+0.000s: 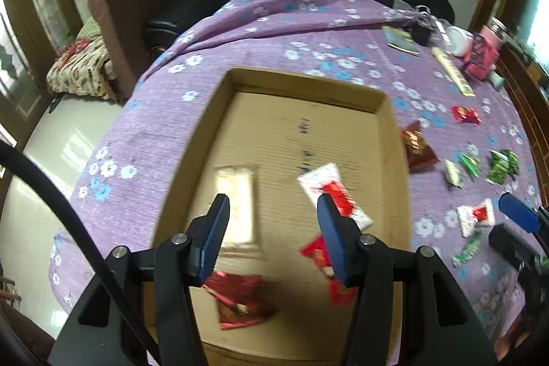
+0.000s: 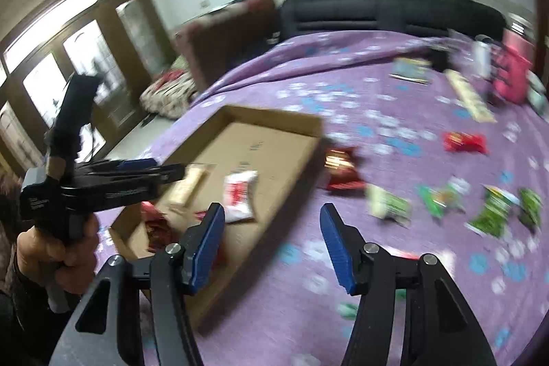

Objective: Organize snacks
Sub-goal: 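Grasp the small green candy with the left tool while the right tool grasps the green pea bag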

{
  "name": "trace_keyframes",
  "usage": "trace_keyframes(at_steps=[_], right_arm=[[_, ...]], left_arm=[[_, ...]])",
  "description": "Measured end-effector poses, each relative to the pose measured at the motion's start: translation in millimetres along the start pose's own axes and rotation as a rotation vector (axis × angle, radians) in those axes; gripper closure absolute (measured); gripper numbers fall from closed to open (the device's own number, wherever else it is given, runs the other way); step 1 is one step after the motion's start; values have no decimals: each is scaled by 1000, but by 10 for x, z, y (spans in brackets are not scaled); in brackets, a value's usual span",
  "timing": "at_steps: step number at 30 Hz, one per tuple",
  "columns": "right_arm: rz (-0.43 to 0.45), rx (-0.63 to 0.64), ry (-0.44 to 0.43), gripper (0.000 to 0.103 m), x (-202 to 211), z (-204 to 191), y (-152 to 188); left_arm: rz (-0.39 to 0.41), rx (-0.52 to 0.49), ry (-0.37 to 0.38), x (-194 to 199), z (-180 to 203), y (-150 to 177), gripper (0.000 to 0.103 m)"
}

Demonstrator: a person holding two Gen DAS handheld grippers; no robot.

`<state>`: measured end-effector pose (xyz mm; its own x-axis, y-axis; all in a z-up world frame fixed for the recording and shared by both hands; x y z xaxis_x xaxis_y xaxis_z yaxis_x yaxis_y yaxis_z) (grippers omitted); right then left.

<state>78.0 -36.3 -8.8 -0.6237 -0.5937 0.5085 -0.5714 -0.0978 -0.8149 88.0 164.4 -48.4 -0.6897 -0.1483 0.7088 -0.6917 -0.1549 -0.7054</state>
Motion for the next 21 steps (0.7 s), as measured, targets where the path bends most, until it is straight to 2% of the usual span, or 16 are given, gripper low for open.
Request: trace_keyframes(at_steps=[5,10,21], right_arm=[[-9,-91,106,44,206,498,132],[-6,-127,163,44,384,802,261],[-9,-194,194,43,548,1127,514]], left_arm=[[5,-53,65,81,399,51,46],[-13,-88,128,105,749,158,46],[-66,-229,256,134,1547,503,46]])
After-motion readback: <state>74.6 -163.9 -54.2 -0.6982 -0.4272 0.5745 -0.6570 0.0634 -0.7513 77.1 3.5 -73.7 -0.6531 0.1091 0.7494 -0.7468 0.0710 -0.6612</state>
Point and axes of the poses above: each gripper's, at about its wrist camera, not at the fingertips, and x roughly against the way its jaws point, z to its right, y to its underside, the point moved 6 cm from there along -x, roughly the way its jaws point, and after that the axes turned 12 degrees about z, right-handed, at the moved point
